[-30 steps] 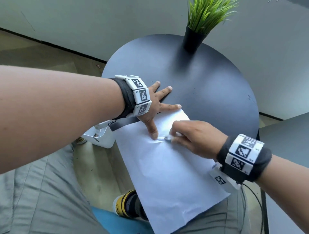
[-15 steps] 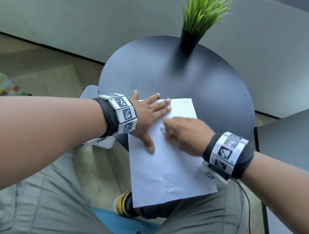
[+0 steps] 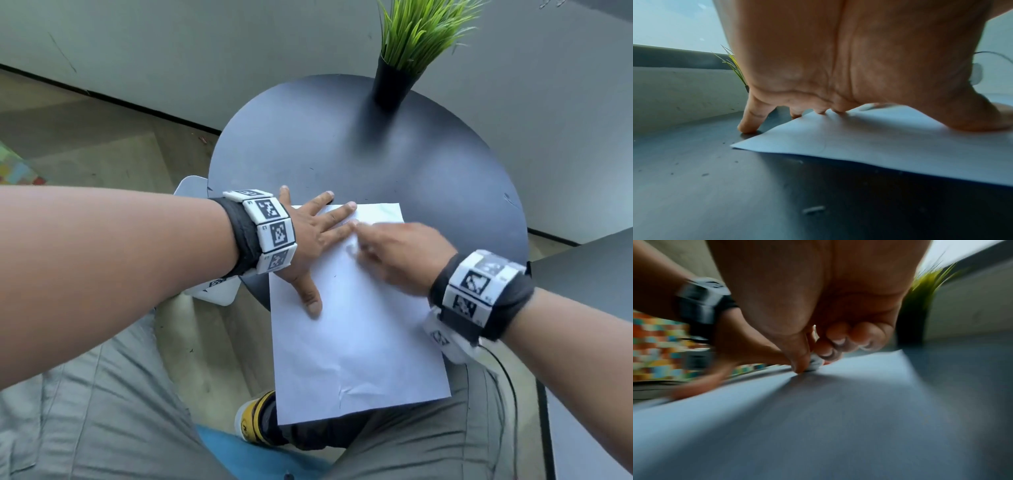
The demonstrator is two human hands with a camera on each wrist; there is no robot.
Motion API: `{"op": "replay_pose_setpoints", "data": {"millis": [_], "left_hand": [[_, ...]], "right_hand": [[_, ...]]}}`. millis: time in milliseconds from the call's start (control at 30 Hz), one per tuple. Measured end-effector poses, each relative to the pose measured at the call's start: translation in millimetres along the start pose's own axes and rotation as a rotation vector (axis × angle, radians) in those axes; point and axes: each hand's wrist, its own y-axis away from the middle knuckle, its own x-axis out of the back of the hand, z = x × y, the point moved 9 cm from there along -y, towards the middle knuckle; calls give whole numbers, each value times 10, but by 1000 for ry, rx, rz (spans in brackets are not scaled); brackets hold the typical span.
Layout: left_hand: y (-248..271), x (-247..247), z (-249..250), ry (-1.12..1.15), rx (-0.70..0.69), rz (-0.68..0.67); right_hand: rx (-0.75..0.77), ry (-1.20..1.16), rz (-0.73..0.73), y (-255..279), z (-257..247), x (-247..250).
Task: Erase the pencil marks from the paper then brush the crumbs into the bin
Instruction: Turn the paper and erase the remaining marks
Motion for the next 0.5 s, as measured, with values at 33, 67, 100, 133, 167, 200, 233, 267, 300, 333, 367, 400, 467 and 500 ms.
{"op": "replay_pose_setpoints", "data": {"millis": [33, 67, 100, 133, 167, 200, 233, 267, 300, 333, 367, 400, 467, 500], "left_hand": [[3, -4, 2, -1, -2, -2], [2, -10, 1, -2, -4, 0], [3, -17, -1, -4, -5, 0], [1, -28, 2, -7, -5, -5], [-3, -34, 6, -7, -5, -10], [-10, -32, 8, -4, -3, -12], [-15, -25, 10, -2, -2, -8], [-17, -17, 7, -3, -1, -4], [-13, -14, 2, -4, 2, -3], [-9, -12, 3, -6, 4, -4], [-5, -14, 3, -7, 4, -4], [-4, -22, 4, -6, 5, -3], [-6, -45, 5, -9, 9, -6], [-10, -50, 6, -12, 11, -8]], "right_hand": [[-40, -7, 44, -19, 108, 30], [-11, -10, 47, 12, 37, 29], [88, -26, 21, 70, -188, -26], [204, -35, -33, 176, -468, -131], [276, -53, -80, 269, -638, -215], [266, -45, -115, 292, -639, -223], [192, -41, -105, 234, -488, -178], [57, -39, -76, 121, -200, -124], [-114, -51, -28, 8, 156, -26], [-253, -63, -2, -45, 443, 45], [-311, -77, 23, -74, 576, 75], [-300, -70, 37, -77, 545, 68], [-153, -22, -4, -27, 165, -56], [-83, -19, -31, 25, -14, -115]]}}
